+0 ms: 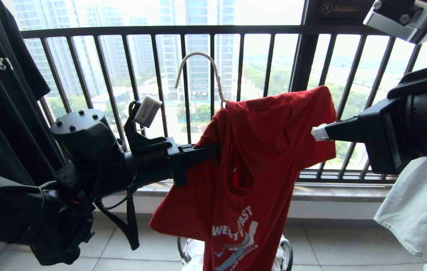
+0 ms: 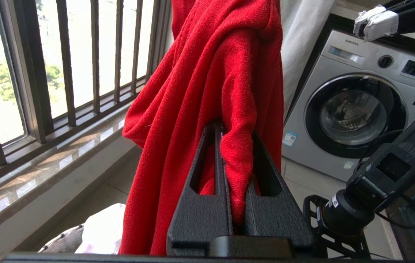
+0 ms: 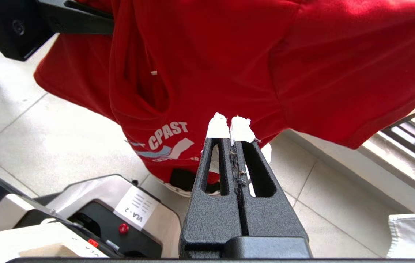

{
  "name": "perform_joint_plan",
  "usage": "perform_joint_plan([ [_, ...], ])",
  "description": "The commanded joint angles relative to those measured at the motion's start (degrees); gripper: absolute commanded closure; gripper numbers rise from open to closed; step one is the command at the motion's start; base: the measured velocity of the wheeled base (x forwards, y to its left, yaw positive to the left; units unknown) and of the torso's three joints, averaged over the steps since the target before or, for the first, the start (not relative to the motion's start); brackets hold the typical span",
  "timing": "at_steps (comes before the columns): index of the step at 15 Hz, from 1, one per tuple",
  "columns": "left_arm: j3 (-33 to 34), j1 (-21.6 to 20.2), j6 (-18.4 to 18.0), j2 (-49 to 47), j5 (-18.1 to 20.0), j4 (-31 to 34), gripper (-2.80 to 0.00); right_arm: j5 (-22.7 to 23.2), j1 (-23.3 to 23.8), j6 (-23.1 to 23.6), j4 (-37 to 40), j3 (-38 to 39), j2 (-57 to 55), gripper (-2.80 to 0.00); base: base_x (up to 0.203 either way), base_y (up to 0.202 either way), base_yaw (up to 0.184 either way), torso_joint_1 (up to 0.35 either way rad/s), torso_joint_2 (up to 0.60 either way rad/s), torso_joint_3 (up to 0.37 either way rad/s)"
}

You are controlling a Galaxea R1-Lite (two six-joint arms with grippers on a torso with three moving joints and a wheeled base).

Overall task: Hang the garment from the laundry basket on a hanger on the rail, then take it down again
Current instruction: Hang the clothes rack on the clothesline

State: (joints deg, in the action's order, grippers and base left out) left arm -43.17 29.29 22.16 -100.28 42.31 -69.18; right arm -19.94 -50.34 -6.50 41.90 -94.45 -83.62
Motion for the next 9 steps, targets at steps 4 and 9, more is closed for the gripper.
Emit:
perform_joint_plan([
  [4, 1.92, -2.99, 0.21, 0.77, 13.38, 0.72, 0.0, -0.01, 0.41, 9.37, 6.49, -0.21, -0.14, 0.0, 0.0, 0.0, 0.0, 0.0, 0.0, 0.0],
  [9, 2.54, -4.6, 2.19, 0.7, 20.96, 0.98, 0.0, -0.01, 0.41, 19.42, 9.96, -0.38, 0.82, 0.0, 0.0, 0.0, 0.0, 0.0, 0.0, 0.0],
])
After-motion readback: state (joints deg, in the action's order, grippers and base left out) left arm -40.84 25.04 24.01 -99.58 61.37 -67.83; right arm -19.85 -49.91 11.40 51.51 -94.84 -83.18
